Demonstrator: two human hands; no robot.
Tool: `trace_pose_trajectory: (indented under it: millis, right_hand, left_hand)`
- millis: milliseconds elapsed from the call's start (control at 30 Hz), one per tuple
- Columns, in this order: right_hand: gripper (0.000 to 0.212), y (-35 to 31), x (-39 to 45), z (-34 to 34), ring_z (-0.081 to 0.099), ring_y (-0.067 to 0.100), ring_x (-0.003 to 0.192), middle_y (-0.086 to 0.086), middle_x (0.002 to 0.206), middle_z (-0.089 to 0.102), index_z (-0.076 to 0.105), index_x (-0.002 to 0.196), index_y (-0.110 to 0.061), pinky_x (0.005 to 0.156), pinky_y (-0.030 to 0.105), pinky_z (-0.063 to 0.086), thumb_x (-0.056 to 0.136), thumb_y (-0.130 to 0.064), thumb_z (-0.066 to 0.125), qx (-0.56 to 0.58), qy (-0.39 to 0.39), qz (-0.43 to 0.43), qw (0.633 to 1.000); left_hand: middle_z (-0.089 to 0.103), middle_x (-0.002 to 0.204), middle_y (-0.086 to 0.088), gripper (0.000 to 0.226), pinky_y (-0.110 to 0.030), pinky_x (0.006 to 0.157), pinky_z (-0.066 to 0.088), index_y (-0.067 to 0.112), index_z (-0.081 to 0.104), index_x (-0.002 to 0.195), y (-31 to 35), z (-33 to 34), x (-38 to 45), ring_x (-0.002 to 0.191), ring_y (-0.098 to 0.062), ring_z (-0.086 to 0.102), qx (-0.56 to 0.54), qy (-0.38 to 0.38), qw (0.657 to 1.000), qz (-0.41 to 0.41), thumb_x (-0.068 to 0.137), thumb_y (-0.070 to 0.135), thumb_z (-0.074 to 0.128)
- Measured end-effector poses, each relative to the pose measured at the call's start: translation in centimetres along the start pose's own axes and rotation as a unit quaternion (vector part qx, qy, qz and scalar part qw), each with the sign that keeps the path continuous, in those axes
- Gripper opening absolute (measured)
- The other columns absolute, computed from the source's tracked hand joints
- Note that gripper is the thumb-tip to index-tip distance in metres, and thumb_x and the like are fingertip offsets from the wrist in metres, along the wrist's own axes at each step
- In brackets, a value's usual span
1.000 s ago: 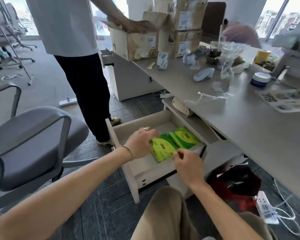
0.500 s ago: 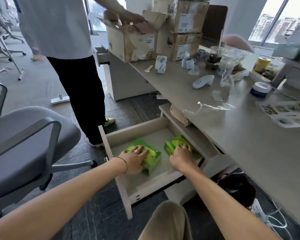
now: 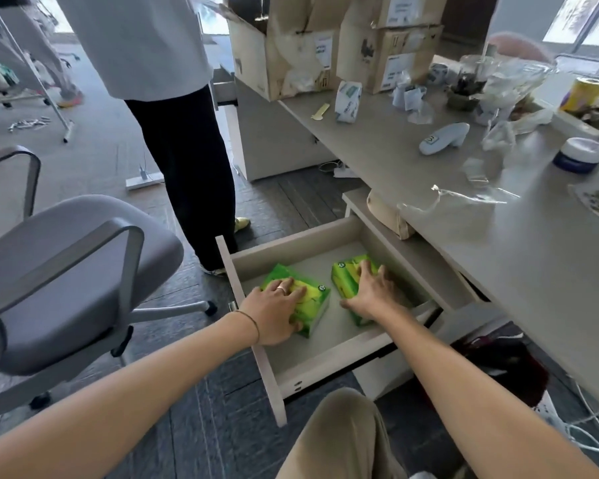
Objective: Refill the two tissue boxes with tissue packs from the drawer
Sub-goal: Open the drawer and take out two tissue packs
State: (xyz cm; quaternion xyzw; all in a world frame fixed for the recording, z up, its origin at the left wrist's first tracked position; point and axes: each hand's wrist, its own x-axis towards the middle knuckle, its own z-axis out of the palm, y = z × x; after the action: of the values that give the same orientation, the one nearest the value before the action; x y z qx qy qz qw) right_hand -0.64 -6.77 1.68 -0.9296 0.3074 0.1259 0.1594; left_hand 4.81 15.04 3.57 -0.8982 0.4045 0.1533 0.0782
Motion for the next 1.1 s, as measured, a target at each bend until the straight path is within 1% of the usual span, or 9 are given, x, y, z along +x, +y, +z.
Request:
trace_pose_trajectory:
  millis: [100,267,400,500,567,667,767,967,1100]
  right_hand:
    - [0.091,-0.3,0.0,-0.5,0.051,0.040,0.123,0.020,0.139,0.044,0.028,0.142,-0.025,0.089,0.044,0.045,0.069,-0.045,0.079,0.007,0.041,0.010,0.999]
    - [0.076,-1.4,-3.1,-3.7,0.055,0.036,0.114,0.016,0.126,0.053,0.037,0.130,-0.025,0.089,0.045,0.046,0.066,-0.050,0.069,0.005,0.108,0.005,0.994]
    - [0.068,-2.2,-7.8,-5.9,0.054,0.035,0.106,0.010,0.117,0.049,0.036,0.121,-0.025,0.083,0.043,0.044,0.068,-0.048,0.070,0.041,0.121,-0.035,0.991]
    - [0.067,-1.9,-10.9,-7.1,0.052,0.031,0.101,0.005,0.111,0.044,0.034,0.118,-0.027,0.084,0.046,0.049,0.068,-0.051,0.071,0.068,0.132,-0.072,0.986]
    - [0.066,-1.3,-12.4,-7.7,0.051,0.028,0.101,0.004,0.112,0.045,0.035,0.118,-0.028,0.083,0.043,0.047,0.068,-0.053,0.071,0.072,0.137,-0.087,0.984]
    - [0.065,-0.4,-14.1,-8.4,0.052,0.024,0.100,0.001,0.113,0.048,0.037,0.116,-0.031,0.087,0.042,0.046,0.066,-0.053,0.072,0.095,0.152,-0.120,0.977]
    - [0.065,0.3,-15.5,-9.0,0.052,0.020,0.101,-0.003,0.114,0.050,0.040,0.116,-0.034,0.089,0.040,0.044,0.064,-0.052,0.075,0.124,0.168,-0.153,0.966]
    - [0.067,2.1,-17.0,-11.9,0.052,0.018,0.100,-0.004,0.115,0.052,0.044,0.119,-0.034,0.086,0.035,0.042,0.064,-0.037,0.082,0.168,0.222,-0.165,0.946]
    - [0.073,4.3,-18.2,-14.6,0.050,0.017,0.107,-0.006,0.118,0.049,0.046,0.125,-0.033,0.091,0.033,0.037,0.063,-0.024,0.084,0.184,0.252,-0.159,0.937]
  left_hand:
    - [0.006,0.171,-0.009,0.083,-0.049,0.120,0.026,0.028,0.006,0.163,0.0,0.1,0.0,0.157,-0.029,0.013,0.003,0.003,1.000,0.001,0.097,0.048,0.051]
    - [0.009,0.170,-0.014,0.091,-0.050,0.118,0.030,0.024,0.008,0.162,0.1,-0.1,0.3,0.154,-0.033,0.017,0.017,-0.007,1.000,0.006,0.090,0.038,0.062]
    - [0.014,0.168,-0.019,0.106,-0.048,0.115,0.032,0.024,0.010,0.162,-0.4,-1.6,2.3,0.152,-0.034,0.022,0.061,-0.003,0.998,0.005,0.081,0.044,0.074]
    - [0.009,0.169,-0.017,0.121,-0.056,0.121,0.020,0.023,0.001,0.163,-0.8,-1.4,4.0,0.156,-0.034,0.010,0.084,-0.026,0.996,0.022,0.074,0.044,0.081]
    - [0.016,0.168,-0.017,0.124,-0.060,0.123,0.013,0.023,0.003,0.163,-0.9,-1.0,4.5,0.156,-0.034,0.014,0.070,-0.024,0.997,0.033,0.071,0.043,0.084]
    - [0.041,0.153,-0.014,0.115,-0.053,0.122,0.020,0.024,0.021,0.159,-0.9,-1.4,4.7,0.146,-0.033,0.036,0.019,0.025,0.999,0.030,0.065,0.052,0.081]
    - [0.052,0.135,-0.012,0.112,-0.042,0.114,0.035,0.024,0.031,0.152,-0.8,-2.3,4.3,0.128,-0.033,0.052,-0.076,0.096,0.992,-0.007,0.058,0.069,0.072]
    - [0.054,0.125,-0.013,0.109,-0.040,0.101,0.045,0.027,0.039,0.144,0.5,-5.9,2.0,0.115,-0.035,0.055,-0.214,0.227,0.949,-0.057,0.052,0.075,0.071]
    - [0.054,0.116,-0.010,0.107,-0.042,0.097,0.048,0.027,0.041,0.142,1.8,-10.4,0.6,0.108,-0.033,0.055,-0.235,0.257,0.936,-0.041,0.050,0.073,0.069]
